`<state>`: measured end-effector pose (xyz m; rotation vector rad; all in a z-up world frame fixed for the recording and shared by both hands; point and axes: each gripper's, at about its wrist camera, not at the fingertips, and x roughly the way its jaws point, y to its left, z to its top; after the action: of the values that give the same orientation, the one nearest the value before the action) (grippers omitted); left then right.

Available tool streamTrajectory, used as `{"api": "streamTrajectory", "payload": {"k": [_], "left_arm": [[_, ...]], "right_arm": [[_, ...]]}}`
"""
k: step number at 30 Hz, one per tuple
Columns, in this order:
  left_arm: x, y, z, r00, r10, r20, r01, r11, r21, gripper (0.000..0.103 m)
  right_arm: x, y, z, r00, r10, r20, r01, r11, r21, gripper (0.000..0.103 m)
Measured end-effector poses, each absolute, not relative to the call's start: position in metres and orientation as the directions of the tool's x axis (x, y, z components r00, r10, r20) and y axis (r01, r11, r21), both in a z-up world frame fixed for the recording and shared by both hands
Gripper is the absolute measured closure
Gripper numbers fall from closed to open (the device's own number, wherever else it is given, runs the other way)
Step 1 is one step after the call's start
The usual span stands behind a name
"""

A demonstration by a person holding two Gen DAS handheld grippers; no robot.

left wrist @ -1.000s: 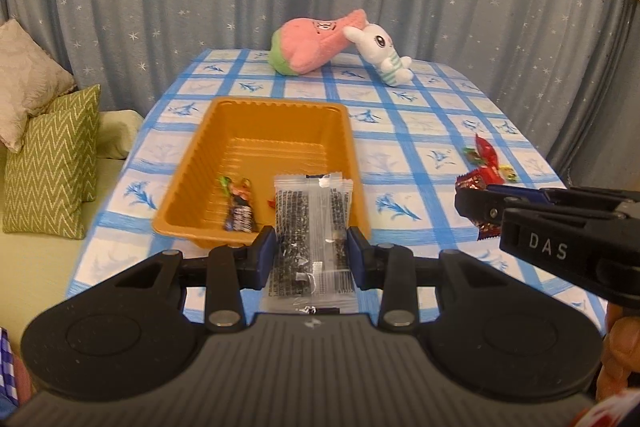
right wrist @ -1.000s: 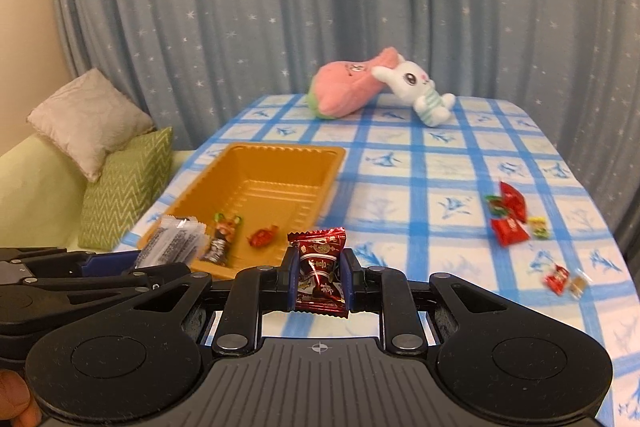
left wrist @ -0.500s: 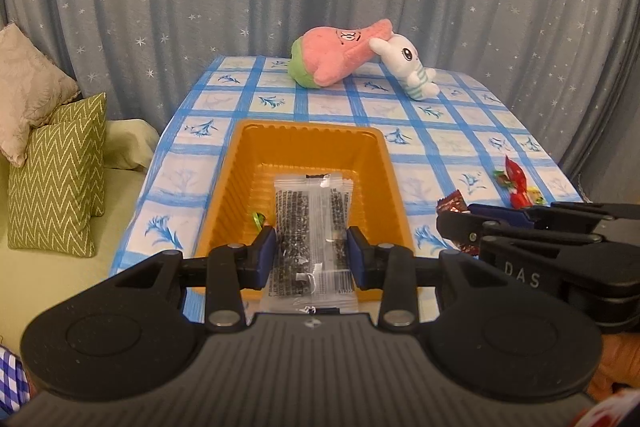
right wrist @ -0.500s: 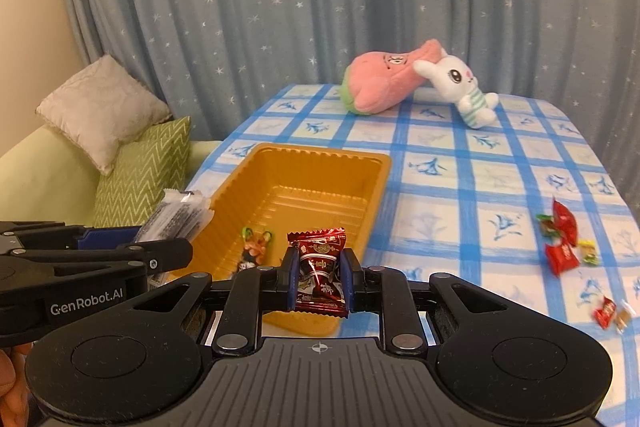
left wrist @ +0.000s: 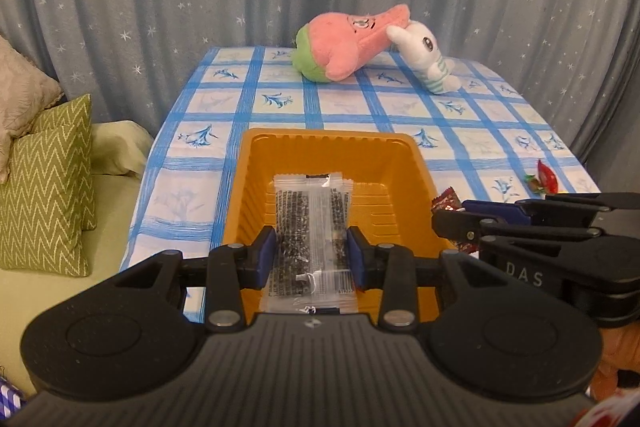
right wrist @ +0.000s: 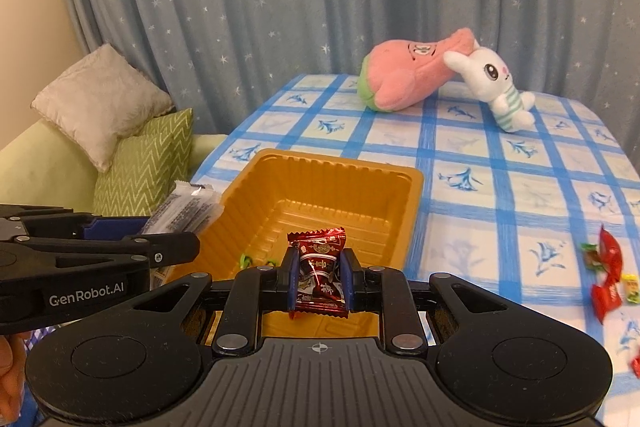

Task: Organize snacks
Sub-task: 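Carry the seaweed packet and red candy into the orange tray with both grippers, then open both grippers over the tray and withdraw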

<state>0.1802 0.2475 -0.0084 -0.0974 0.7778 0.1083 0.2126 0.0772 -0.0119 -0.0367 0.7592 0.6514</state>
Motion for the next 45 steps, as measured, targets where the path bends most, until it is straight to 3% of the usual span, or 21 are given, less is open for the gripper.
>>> {"api": "streamTrajectory", "payload": {"k": [21, 32, 35, 38, 39, 42, 45], "left_arm": [[0.246, 0.251, -0.073, 0.66, 0.03, -0.751, -0.068, 0.997, -0.02, 0.066], [0.222, 0.271, -0.056, 0.677, 0.062, -0.734, -0.141, 0.989, -0.047, 0.066], [0.217, 0.273, -0.051, 0.683, 0.069, -0.727, -0.156, 0.986, -0.054, 0.065], [0.211, 0.274, -0.048, 0.684, 0.07, -0.726, -0.167, 0.984, -0.063, 0.056], [0.209, 0.274, -0.046, 0.685, 0.067, -0.726, -0.169, 0.983, -0.068, 0.055], [0.201, 0.271, -0.041, 0.689, 0.065, -0.722, -0.171, 0.983, -0.074, 0.055], [0.193, 0.267, -0.035, 0.692, 0.068, -0.719, -0.172, 0.982, -0.073, 0.055]], "right_arm": [[0.271, 0.087, -0.063, 0.49, 0.523, -0.698, -0.516, 0.819, 0.252, 0.081], [0.267, 0.085, -0.061, 0.48, 0.537, -0.693, -0.521, 0.811, 0.268, 0.081], [0.264, 0.087, -0.06, 0.471, 0.551, -0.689, -0.526, 0.803, 0.282, 0.081], [0.263, 0.091, -0.057, 0.453, 0.568, -0.687, -0.54, 0.788, 0.296, 0.081], [0.262, 0.091, -0.055, 0.456, 0.565, -0.687, -0.542, 0.789, 0.289, 0.078], [0.258, 0.086, -0.048, 0.477, 0.562, -0.676, -0.53, 0.797, 0.29, 0.05], [0.253, 0.074, -0.039, 0.499, 0.55, -0.67, -0.516, 0.809, 0.28, 0.05]]}}
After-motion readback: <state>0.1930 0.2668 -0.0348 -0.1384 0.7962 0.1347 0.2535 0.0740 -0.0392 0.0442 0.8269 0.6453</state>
